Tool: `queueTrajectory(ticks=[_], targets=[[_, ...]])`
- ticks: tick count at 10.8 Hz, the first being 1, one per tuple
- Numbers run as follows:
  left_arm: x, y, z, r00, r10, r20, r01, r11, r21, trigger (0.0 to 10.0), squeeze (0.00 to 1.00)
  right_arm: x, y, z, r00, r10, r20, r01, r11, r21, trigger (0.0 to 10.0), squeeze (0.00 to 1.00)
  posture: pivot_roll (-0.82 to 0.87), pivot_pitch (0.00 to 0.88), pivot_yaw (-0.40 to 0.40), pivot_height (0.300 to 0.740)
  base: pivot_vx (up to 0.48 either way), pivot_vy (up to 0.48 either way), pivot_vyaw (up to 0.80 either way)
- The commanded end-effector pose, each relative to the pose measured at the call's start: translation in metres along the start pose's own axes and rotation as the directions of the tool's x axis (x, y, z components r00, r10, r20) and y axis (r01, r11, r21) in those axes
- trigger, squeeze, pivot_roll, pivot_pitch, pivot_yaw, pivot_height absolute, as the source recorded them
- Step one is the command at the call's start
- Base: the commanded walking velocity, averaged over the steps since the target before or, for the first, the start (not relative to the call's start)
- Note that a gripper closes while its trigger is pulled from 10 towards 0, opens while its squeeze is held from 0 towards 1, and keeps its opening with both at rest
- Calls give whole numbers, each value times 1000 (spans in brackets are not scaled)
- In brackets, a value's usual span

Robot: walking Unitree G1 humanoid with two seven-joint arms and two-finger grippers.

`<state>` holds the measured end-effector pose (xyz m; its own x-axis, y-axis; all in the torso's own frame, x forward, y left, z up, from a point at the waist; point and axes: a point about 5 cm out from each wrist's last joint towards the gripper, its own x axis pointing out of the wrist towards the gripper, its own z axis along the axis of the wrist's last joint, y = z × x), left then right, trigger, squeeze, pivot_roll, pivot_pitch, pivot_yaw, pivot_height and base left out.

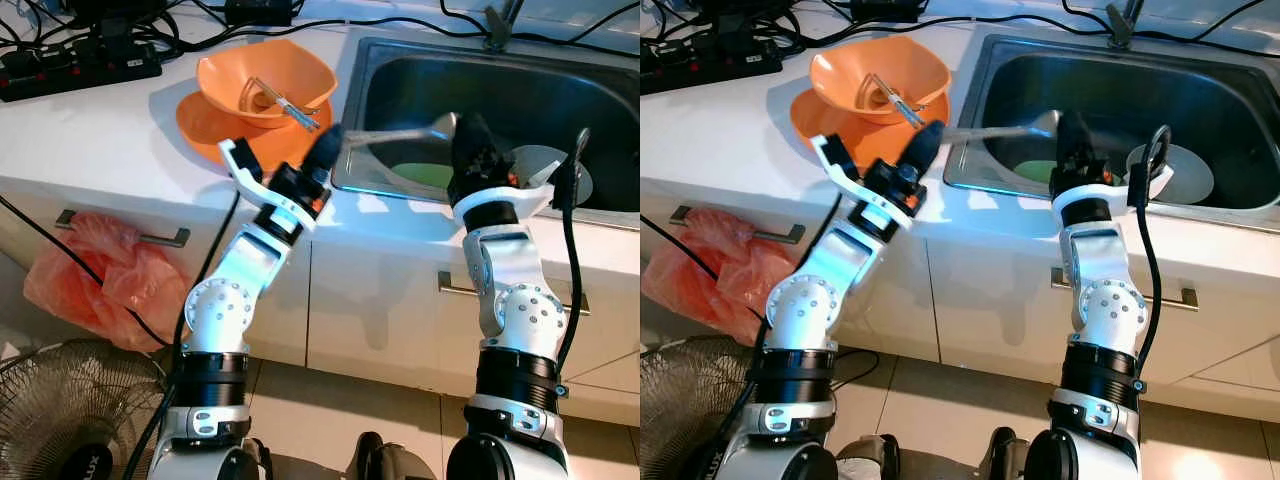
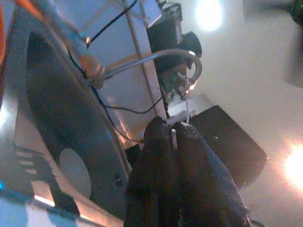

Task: Kitchen organization

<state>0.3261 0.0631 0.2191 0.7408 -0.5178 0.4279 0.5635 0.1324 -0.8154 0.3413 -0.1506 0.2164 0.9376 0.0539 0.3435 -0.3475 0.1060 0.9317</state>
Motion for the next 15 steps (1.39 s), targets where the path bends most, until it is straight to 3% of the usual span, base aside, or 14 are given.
queueTrajectory(ticks=[1,4,5,6,8,9,10,13,15], targets=[[10,-11,-25,999,-47,-11,45,993,-111,10000,0,5,7,-4,1000,30,8,-30,999,31,10000,0,135,149,1,740,0,0,0],[9,-9,-28,999,-39,-28,36,994,-108,10000,0,7,10,-1,999,42,24,-43,998,35,10000,0,136,149,1,740,0,0,0],[9,-9,-27,999,-37,-26,34,994,-105,10000,0,7,9,0,999,37,31,-38,999,33,3020,0,137,149,0,740,0,0,0],[8,-9,-27,999,-36,-28,33,994,-103,10000,0,7,9,1,999,35,40,-36,999,33,0,0,137,149,0,740,0,0,0],[8,-8,-29,999,-33,-37,29,995,-99,10000,0,7,9,2,998,39,43,-40,999,33,0,0,136,149,1,740,0,0,0],[8,-2,-36,995,12,-97,-15,999,-28,10000,0,7,9,2,998,40,42,-42,998,36,0,0,137,148,0,740,0,0,0],[8,-2,-39,993,24,-117,-25,1000,-4,10000,1000,7,10,2,998,41,45,-43,998,36,0,0,136,149,1,740,0,0,0],[9,9,-45,983,104,-153,-99,994,42,10000,1000,8,10,5,997,37,60,-40,998,45,0,0,136,148,2,740,0,0,0],[8,7,-50,980,88,-179,-82,996,42,10000,1000,9,10,9,996,31,80,-35,998,52,0,0,133,144,3,740,0,0,0]])
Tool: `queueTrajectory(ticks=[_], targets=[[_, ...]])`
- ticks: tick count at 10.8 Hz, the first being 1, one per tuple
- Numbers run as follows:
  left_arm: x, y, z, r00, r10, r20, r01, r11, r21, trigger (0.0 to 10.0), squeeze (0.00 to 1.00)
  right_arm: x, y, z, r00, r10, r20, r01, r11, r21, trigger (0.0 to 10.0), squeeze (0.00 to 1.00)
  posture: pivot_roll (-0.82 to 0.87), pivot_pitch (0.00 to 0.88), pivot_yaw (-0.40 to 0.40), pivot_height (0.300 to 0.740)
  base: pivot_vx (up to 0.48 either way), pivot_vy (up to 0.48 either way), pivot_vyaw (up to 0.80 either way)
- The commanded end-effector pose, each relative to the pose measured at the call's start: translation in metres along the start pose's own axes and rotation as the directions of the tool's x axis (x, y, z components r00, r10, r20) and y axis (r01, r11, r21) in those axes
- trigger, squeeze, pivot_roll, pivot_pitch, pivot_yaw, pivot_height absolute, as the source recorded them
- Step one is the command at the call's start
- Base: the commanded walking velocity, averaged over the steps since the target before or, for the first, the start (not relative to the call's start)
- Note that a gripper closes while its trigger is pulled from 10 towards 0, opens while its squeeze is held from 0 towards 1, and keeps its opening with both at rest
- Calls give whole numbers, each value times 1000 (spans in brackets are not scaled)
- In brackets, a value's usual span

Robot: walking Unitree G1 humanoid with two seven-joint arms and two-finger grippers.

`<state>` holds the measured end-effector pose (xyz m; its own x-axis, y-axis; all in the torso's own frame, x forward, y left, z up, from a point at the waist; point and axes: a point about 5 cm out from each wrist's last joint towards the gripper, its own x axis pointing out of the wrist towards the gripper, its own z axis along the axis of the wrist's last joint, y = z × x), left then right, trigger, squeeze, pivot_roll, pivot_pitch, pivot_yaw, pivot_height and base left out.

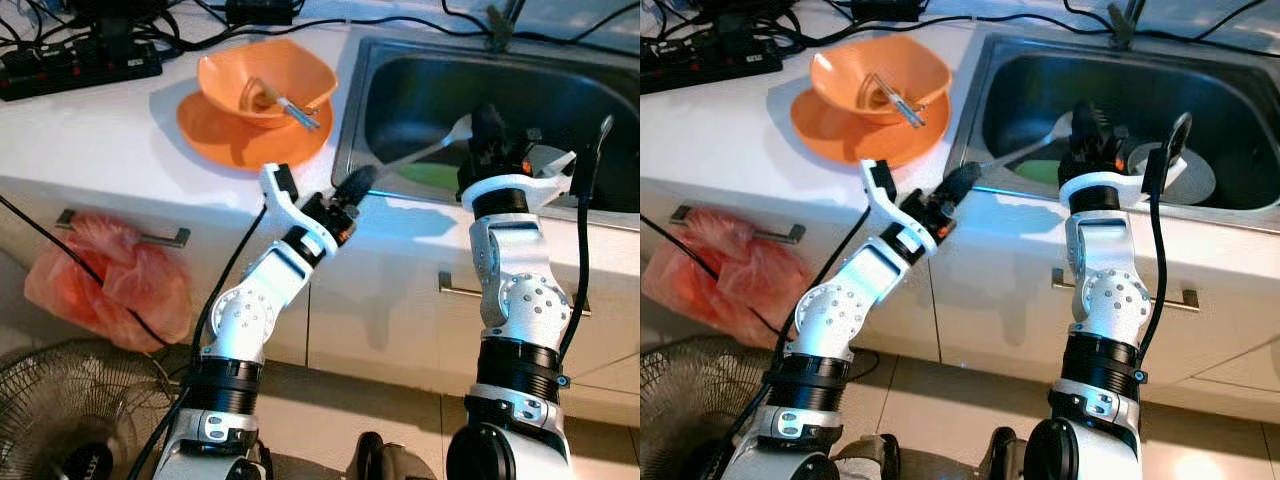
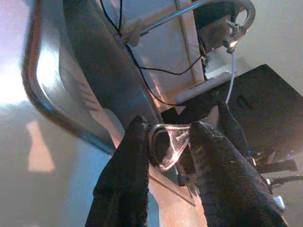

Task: Kitchen organization

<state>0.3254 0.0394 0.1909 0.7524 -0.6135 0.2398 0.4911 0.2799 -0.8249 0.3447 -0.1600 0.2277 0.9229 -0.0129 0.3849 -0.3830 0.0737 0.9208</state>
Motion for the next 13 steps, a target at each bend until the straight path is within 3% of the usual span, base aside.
queueTrajectory(ticks=[1,3,4,5,6,7,10,12,13], targets=[[9,-17,-18,996,-75,-41,74,997,-37,10000,1000,3,1,0,1000,-12,23,12,999,30,0,0,134,142,3,740,0,0,0],[9,-25,-20,990,-113,-81,117,992,46,10000,1000,6,1,7,998,-20,52,18,999,45,0,0,136,141,0,740,0,0,0],[10,-25,-20,990,-85,-110,100,984,145,10000,1000,8,2,10,998,-19,62,16,999,48,0,0,135,142,-1,740,0,0,0],[10,-29,-18,987,-71,-147,110,954,280,10000,686,10,4,13,997,-14,74,10,999,51,0,0,139,143,-3,740,0,0,0],[11,-34,-17,983,-66,-169,124,924,361,10000,0,10,5,14,997,-14,79,10,999,48,0,0,141,145,-3,740,0,0,0],[11,-37,-14,977,-14,-214,141,793,593,10000,0,14,7,18,995,-15,97,13,1000,19,0,0,143,145,-5,740,0,0,0],[12,-26,-7,980,112,-163,59,620,782,10000,0,23,16,32,987,4,162,11,996,-91,0,0,140,145,-6,740,0,0,0],[8,-13,-4,976,178,-128,8,553,833,10000,0,27,19,40,981,6,193,46,962,-268,10000,0,142,147,-7,740,0,0,0],[5,-6,2,973,210,-101,-22,517,856,10000,0,29,21,40,984,26,175,52,904,-424,10000,0,142,147,-7,740,0,0,0]])
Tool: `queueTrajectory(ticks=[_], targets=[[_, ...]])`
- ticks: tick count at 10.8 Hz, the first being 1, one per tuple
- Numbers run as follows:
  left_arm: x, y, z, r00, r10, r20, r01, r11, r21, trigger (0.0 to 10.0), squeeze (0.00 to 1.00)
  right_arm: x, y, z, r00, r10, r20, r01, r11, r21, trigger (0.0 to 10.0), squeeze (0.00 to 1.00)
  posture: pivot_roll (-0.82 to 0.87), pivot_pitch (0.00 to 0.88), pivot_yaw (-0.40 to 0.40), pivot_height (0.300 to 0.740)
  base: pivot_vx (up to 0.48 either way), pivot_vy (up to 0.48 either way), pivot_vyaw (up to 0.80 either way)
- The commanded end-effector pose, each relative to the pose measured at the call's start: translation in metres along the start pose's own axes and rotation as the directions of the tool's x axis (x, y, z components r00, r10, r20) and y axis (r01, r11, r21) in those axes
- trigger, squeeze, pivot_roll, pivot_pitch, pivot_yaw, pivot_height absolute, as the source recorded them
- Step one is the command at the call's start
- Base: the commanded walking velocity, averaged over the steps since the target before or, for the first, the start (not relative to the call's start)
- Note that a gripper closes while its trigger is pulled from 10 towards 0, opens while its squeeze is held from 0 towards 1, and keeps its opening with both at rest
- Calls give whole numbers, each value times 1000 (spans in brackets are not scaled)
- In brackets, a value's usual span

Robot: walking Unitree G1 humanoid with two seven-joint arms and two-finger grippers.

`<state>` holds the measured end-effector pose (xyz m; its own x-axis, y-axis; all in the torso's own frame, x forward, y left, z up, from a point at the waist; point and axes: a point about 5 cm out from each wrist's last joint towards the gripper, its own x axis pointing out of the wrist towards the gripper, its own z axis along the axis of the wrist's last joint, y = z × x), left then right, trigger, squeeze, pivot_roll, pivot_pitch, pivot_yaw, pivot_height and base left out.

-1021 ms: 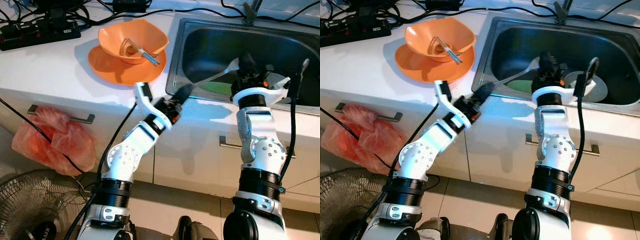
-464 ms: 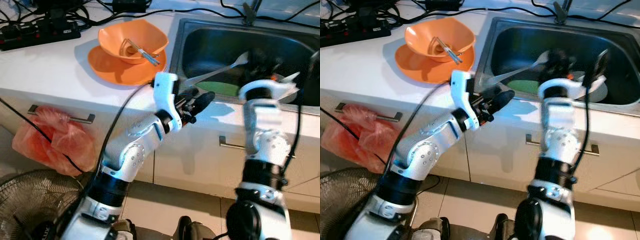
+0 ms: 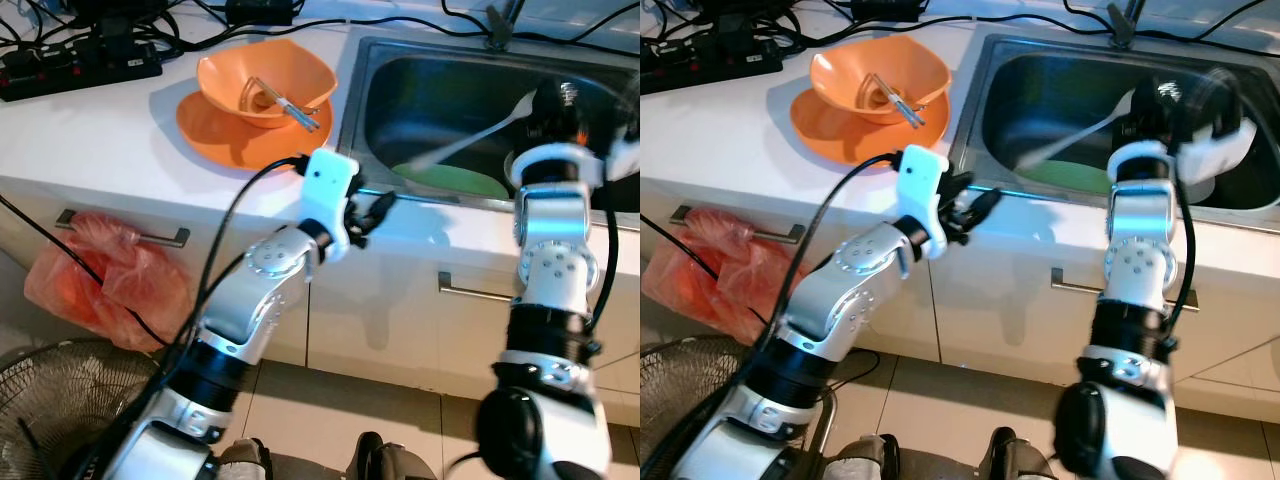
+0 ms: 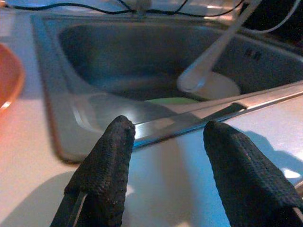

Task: Kitchen organization

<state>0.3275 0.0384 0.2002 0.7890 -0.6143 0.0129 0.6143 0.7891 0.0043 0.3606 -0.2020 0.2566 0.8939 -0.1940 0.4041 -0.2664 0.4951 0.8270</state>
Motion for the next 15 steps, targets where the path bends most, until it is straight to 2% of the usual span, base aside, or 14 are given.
queueTrajectory(ticks=[1,4,5,6,7,8,9,11,13,15], targets=[[-1,3,-3,1000,23,0,-23,1000,10,10000,0,3,10,-3,999,48,-6,-49,996,-75,10000,0,146,147,-8,740,0,0,0],[-3,5,-7,999,32,-5,-31,999,40,10000,0,7,14,1,997,72,39,-63,979,-194,10000,0,146,141,-13,740,0,0,0],[-2,4,-8,1000,29,-6,-29,998,47,10000,0,12,15,-3,995,92,29,-80,952,-296,10000,0,147,140,-14,740,0,0,0],[-3,2,-9,1000,27,-12,-27,998,57,10000,0,15,13,-14,993,117,-25,-117,897,-426,10000,0,151,140,-13,740,0,0,0],[-4,2,-11,1000,23,-20,-22,997,69,10000,0,17,10,-20,992,118,-55,-129,865,-485,10000,0,156,138,-14,740,0,0,0],[-6,4,-13,999,23,-31,-20,995,94,10000,0,20,1,-30,987,103,-122,-155,809,-567,10000,0,164,136,-14,740,0,0,0],[-7,5,-13,999,19,-35,-16,995,103,10000,0,21,-3,-36,983,89,-164,-169,790,-590,10000,0,166,135,-14,740,0,0,0],[-9,5,-14,999,14,-48,-8,992,125,10000,0,19,-19,-50,966,37,-254,-202,721,-663,10000,0,175,129,-15,740,0,0,0],[-9,2,-15,999,5,-53,2,991,135,10000,0,13,-35,-60,949,-31,-312,-205,694,-690,10000,0,187,123,-18,740,0,0,0],[-9,1,-15,998,2,-55,5,990,139,10000,0,8,-44,-65,937,-70,-342,-204,684,-700,10000,0,195,120,-20,740,0,0,0]])
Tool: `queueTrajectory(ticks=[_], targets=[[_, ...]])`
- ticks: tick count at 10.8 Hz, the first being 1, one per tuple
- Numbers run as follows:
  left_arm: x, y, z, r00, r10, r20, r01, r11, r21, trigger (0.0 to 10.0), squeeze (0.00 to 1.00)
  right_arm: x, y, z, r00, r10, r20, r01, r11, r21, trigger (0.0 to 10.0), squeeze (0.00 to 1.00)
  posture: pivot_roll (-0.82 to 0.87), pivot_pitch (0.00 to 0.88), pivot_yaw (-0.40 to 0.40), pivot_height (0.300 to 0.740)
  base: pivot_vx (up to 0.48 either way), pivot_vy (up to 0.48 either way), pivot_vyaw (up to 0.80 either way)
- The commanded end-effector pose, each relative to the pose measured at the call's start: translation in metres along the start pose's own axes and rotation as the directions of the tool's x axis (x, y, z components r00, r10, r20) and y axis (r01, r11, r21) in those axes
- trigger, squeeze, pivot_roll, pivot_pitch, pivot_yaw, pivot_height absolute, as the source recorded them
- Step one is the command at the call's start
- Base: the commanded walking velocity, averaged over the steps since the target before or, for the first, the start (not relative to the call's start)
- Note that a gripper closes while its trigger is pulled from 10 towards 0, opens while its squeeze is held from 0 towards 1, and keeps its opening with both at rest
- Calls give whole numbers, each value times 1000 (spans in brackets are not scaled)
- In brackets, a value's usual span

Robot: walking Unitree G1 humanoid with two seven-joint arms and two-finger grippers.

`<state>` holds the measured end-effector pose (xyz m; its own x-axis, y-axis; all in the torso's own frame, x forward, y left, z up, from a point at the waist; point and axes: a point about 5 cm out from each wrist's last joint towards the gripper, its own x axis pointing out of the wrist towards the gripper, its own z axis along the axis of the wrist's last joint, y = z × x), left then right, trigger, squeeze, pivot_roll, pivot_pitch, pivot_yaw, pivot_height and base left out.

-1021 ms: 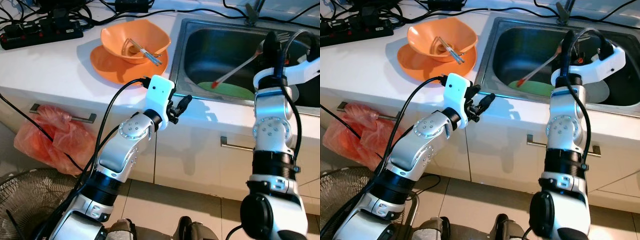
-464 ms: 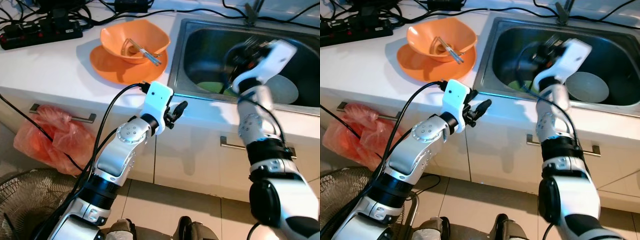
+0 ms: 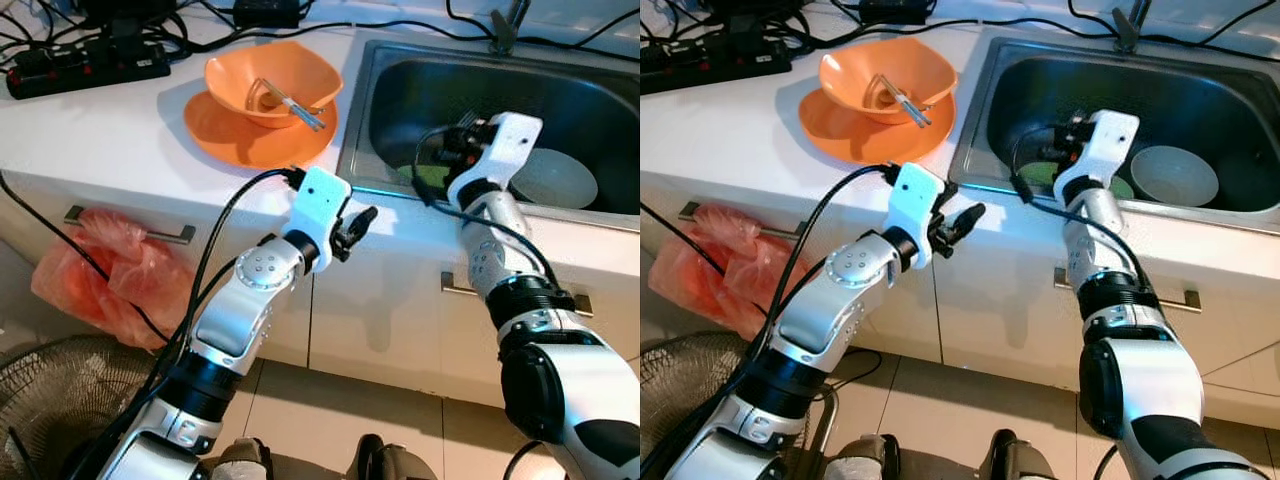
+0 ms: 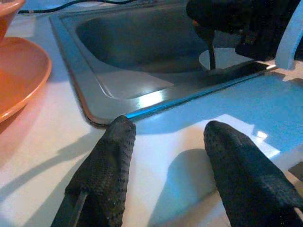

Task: Kitchen organization

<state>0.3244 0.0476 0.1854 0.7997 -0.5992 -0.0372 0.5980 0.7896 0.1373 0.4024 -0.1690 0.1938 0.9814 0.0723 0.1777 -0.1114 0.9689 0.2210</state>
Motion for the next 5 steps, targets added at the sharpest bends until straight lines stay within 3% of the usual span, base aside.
queueTrajectory(ticks=[1,2,3,4,5], targets=[[-1,-5,-1,1000,-17,-4,17,1000,8,10000,0,2,0,2,1000,14,-3,-14,1000,-19,10000,925,194,117,-20,740,0,0,0],[-1,-5,-1,1000,-17,-6,17,1000,8,10000,0,2,1,1,1000,17,-3,-17,1000,-14,10000,1000,194,117,-20,740,0,0,0],[-1,-6,-2,1000,-19,-8,19,1000,8,10000,0,3,3,2,1000,30,1,-30,999,-20,10000,1000,193,117,-21,740,0,0,0],[-1,-6,-2,1000,-19,-8,19,1000,8,10000,0,4,4,3,1000,30,4,-30,999,-27,10000,0,193,117,-21,740,0,0,0],[-1,-6,-2,1000,-13,-6,13,1000,6,10000,0,6,4,9,999,32,37,-31,999,-17,10000,0,193,125,-22,740,0,0,0]])
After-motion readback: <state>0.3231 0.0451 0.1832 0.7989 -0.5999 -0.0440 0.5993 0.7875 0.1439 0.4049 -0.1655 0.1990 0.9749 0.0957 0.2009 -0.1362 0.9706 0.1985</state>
